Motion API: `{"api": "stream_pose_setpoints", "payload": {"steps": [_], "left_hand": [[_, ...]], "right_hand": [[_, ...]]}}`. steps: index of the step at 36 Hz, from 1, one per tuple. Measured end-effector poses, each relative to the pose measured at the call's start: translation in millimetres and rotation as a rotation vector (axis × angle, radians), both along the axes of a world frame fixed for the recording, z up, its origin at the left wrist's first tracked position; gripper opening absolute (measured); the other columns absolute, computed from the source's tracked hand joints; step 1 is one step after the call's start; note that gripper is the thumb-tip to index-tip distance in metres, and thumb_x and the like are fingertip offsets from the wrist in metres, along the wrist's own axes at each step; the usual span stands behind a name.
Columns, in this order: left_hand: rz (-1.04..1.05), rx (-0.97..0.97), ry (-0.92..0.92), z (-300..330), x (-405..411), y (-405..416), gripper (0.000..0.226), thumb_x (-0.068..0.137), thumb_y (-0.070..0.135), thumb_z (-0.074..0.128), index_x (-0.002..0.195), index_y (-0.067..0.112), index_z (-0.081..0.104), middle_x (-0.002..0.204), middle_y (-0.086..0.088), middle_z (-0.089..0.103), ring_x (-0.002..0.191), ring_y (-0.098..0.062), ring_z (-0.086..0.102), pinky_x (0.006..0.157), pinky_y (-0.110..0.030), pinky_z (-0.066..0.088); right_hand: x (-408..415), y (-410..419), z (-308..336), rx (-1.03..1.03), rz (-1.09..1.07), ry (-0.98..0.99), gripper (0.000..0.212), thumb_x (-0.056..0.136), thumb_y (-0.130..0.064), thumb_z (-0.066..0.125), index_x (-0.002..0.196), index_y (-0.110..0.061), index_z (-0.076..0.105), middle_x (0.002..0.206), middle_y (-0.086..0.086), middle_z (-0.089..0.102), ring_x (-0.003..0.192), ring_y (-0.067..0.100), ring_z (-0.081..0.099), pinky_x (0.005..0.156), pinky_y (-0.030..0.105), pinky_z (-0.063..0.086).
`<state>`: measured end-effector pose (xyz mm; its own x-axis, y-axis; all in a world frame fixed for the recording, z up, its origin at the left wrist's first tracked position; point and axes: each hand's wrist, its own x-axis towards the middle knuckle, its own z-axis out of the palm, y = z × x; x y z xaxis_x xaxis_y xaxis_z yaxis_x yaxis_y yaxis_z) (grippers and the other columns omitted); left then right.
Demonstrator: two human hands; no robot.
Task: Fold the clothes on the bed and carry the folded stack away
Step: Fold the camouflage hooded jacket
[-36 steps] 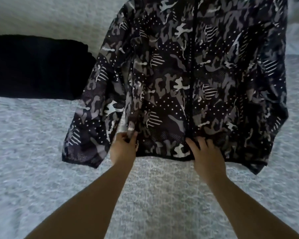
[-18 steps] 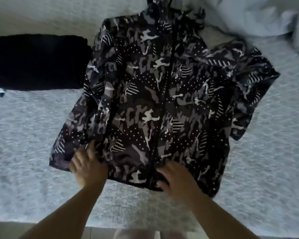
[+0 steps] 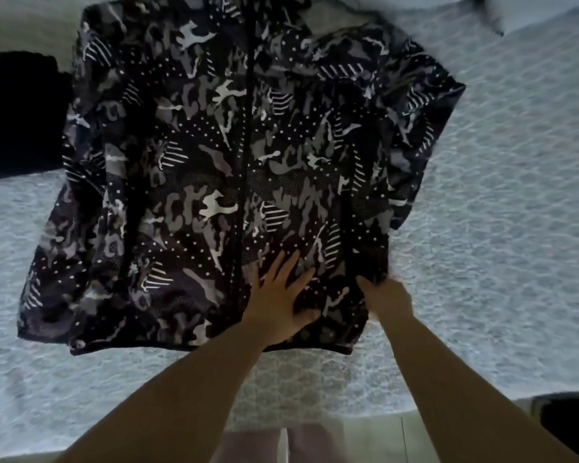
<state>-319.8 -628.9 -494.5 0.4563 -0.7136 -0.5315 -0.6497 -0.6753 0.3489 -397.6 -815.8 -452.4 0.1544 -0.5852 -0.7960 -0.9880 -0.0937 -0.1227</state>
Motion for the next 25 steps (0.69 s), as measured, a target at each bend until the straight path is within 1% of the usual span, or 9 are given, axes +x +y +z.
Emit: {"api": "stream_pose_setpoints", "payload": {"steps": [2,4,6,9,13,16,19,22,25], "left_hand": [[0.03,-0.003,0.042,-0.3,-9.9,1.0,0.078,0.083,0.076,0.031,0.138,0.051,-0.018,0.143,0.019,-0.041,0.134,-0.008,-0.039,0.108,-0.05,-0.022],[-0.045,0.04,0.031,0.6,-19.0,1.3,0.079,0.084,0.073,0.035,0.141,0.052,-0.016,0.145,0.019,-0.039,0.137,-0.012,-0.036,0.112,-0.052,-0.017],[-0.101,0.042,0.002,5.3,-27.6,-0.7,0.069,0.085,0.068,0.038,0.146,0.05,0.01,0.155,0.015,-0.016,0.143,-0.018,-0.021,0.115,-0.052,-0.009],[-0.096,0.007,0.014,17.2,-40.2,-14.0,0.053,0.084,0.063,0.042,0.134,0.045,0.04,0.146,0.007,0.022,0.139,-0.023,0.008,0.112,-0.048,0.005],[-0.067,0.17,0.3,27.6,-61.8,-39.5,0.051,0.089,0.055,0.044,0.137,0.038,0.038,0.141,0.0,0.03,0.133,-0.027,0.016,0.108,-0.044,0.027],[-0.127,0.276,0.455,32.2,-68.8,-54.4,0.055,0.093,0.05,0.044,0.143,0.031,0.033,0.147,-0.007,0.028,0.137,-0.031,0.016,0.111,-0.044,0.026],[-0.124,0.34,0.53,41.3,-42.4,-69.3,0.047,0.095,0.047,0.042,0.139,0.031,0.043,0.143,-0.007,0.04,0.131,-0.031,0.036,0.108,-0.047,0.031],[0.068,0.217,0.436,54.8,3.0,-89.9,0.035,0.098,0.038,0.039,0.126,0.025,0.056,0.128,-0.005,0.056,0.113,-0.025,0.054,0.096,-0.037,0.045],[0.249,0.083,0.305,69.2,52.2,-113.5,0.036,0.099,0.031,0.037,0.131,0.021,0.052,0.126,-0.006,0.057,0.104,-0.021,0.056,0.089,-0.033,0.047]], "right_hand": [[-10.0,-5.7,-0.3,0.054,0.025,-0.004,0.049,0.095,-0.044,0.049,0.118,-0.002,0.059,0.112,0.018,0.062,0.104,0.034,0.058,0.077,0.033,0.044],[-17.8,-9.4,0.2,0.0,0.025,-0.006,0.043,0.096,-0.042,0.046,0.114,-0.006,0.061,0.11,0.017,0.062,0.104,0.033,0.057,0.081,0.036,0.046],[-24.3,-12.3,1.2,-0.041,0.001,-0.011,0.04,0.098,-0.039,0.043,0.111,-0.006,0.061,0.109,0.017,0.062,0.102,0.033,0.057,0.08,0.037,0.045],[-33.5,-18.0,2.4,-0.083,-0.047,-0.008,0.039,0.101,-0.035,0.038,0.113,-0.005,0.06,0.112,0.018,0.061,0.104,0.034,0.057,0.078,0.036,0.043],[-41.6,-24.7,6.2,-0.123,-0.072,0.057,0.042,0.102,-0.034,0.033,0.117,-0.003,0.057,0.116,0.019,0.059,0.107,0.034,0.056,0.076,0.035,0.04],[-46.7,-26.7,11.6,-0.068,-0.058,0.069,0.04,0.101,-0.035,0.035,0.118,-0.005,0.057,0.115,0.018,0.059,0.106,0.034,0.056,0.078,0.037,0.043],[-45.8,-33.0,17.6,-0.005,-0.034,0.045,0.041,0.099,-0.037,0.041,0.114,-0.005,0.059,0.11,0.017,0.06,0.104,0.034,0.056,0.084,0.039,0.046],[-27.6,-48.4,27.2,-0.065,-0.06,-0.043,0.039,0.096,-0.039,0.045,0.113,-0.007,0.058,0.109,0.014,0.061,0.101,0.032,0.056,0.079,0.034,0.042],[7.4,-71.9,32.4,-0.132,-0.11,-0.201,0.037,0.096,-0.037,0.044,0.112,-0.008,0.06,0.11,0.013,0.061,0.107,0.033,0.055,0.078,0.032,0.035]]}}
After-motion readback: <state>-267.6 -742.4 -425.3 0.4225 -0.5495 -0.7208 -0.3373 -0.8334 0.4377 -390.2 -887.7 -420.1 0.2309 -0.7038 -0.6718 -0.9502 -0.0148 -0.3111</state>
